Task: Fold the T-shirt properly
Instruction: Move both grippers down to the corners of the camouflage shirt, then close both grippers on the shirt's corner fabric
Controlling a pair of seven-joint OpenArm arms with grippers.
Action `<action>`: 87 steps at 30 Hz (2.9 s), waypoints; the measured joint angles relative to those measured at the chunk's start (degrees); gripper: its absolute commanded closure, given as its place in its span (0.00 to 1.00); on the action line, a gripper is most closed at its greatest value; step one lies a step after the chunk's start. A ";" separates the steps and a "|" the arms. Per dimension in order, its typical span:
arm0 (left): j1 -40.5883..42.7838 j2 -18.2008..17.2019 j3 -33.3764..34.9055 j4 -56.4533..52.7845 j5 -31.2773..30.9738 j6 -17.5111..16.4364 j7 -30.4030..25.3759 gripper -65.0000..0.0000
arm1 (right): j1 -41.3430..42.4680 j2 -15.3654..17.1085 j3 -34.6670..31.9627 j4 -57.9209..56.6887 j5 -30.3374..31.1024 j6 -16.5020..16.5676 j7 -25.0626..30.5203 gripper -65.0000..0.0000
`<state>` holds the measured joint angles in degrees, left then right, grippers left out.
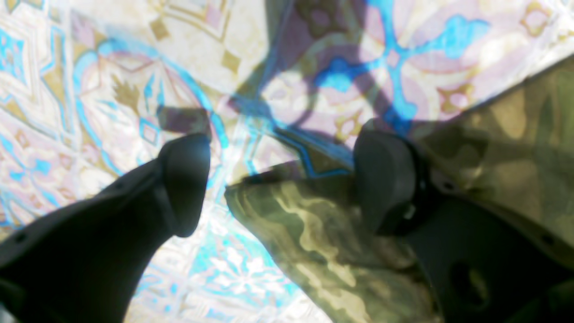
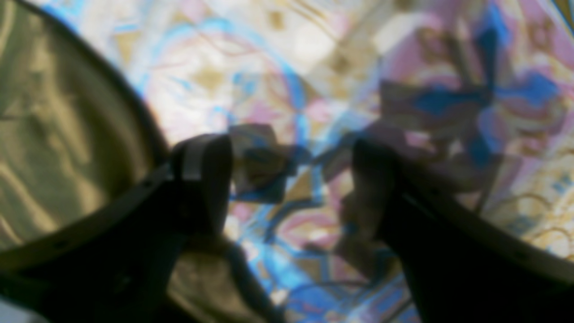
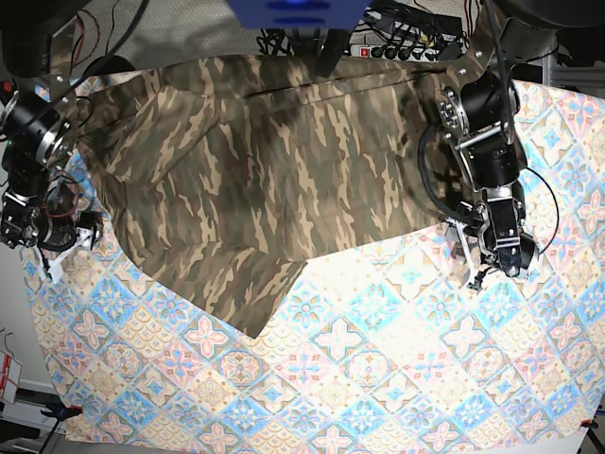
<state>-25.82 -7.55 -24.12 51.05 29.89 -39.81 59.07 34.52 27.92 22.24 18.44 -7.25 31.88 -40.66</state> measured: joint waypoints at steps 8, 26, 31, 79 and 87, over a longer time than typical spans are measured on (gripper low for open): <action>0.94 0.26 0.00 -0.09 -0.33 -0.07 -1.46 0.24 | -0.24 0.35 -1.20 -0.11 -0.02 0.20 0.66 0.37; 1.57 0.44 0.00 0.07 -1.44 -0.07 -2.67 0.24 | -0.24 0.35 -1.20 -0.11 0.00 0.26 0.76 0.37; 1.57 0.44 0.00 0.09 -1.44 -0.07 -2.69 0.24 | -0.24 0.35 -1.20 -0.09 -0.02 0.26 0.74 0.37; 3.91 4.55 0.00 8.72 8.92 0.09 -2.05 0.24 | -0.63 -3.30 -1.25 9.03 -0.26 0.44 -0.48 0.37; 4.70 5.99 0.00 19.19 9.38 -0.52 -1.60 0.24 | -0.55 -4.37 -1.27 10.40 -0.28 0.44 -1.55 0.37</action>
<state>-21.12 -1.56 -24.12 70.24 39.27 -40.34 57.47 33.98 23.55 20.97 28.84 -7.53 32.32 -42.22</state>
